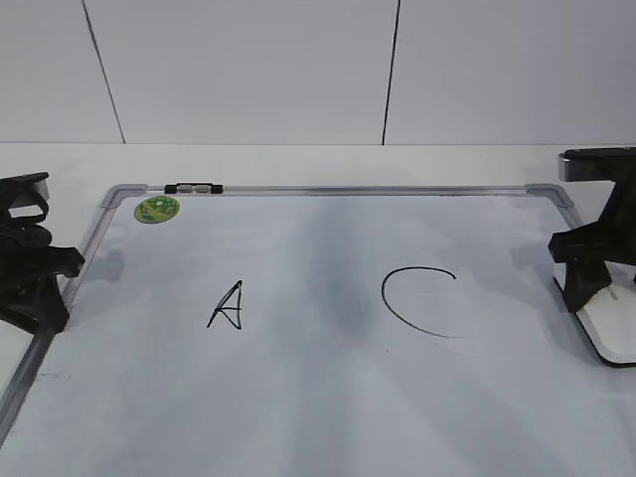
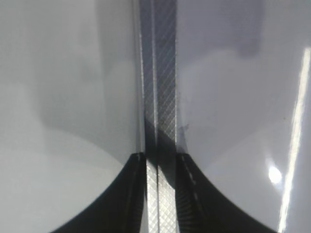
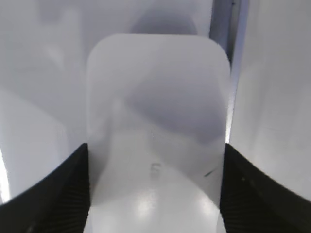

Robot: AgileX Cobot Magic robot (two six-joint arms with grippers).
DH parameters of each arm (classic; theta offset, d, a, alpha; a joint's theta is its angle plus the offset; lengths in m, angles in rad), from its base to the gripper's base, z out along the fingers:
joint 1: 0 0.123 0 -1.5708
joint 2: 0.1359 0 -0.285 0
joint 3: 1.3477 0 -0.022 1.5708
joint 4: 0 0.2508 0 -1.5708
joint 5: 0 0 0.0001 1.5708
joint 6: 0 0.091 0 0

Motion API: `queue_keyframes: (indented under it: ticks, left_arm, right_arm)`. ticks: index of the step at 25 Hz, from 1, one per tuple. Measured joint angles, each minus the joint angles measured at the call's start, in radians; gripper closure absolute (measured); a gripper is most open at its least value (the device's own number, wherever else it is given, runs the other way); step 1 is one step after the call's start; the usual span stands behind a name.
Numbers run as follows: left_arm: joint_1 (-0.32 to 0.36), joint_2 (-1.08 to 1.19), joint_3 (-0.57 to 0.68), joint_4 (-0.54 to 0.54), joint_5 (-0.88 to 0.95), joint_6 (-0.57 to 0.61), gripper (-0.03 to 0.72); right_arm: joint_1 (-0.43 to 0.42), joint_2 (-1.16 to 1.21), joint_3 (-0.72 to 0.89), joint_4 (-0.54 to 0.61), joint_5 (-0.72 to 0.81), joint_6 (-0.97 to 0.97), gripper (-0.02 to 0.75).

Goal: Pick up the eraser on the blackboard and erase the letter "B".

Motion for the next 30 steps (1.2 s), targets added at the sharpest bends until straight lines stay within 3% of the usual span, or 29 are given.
queue_keyframes:
  ticks: [13, 21, 30]
  left_arm:
    - [0.0, 0.0, 0.0, 0.0, 0.0, 0.0, 0.545]
    - [0.0, 0.0, 0.0, 0.0, 0.0, 0.0, 0.545]
    - [0.0, 0.0, 0.0, 0.0, 0.0, 0.0, 0.544]
  right_arm:
    - [0.0, 0.0, 0.0, -0.029, -0.009, -0.002, 0.199]
    - [0.0, 0.0, 0.0, -0.031, -0.01, -0.002, 0.145]
    - [0.0, 0.0, 0.0, -0.028, -0.01, -0.002, 0.141]
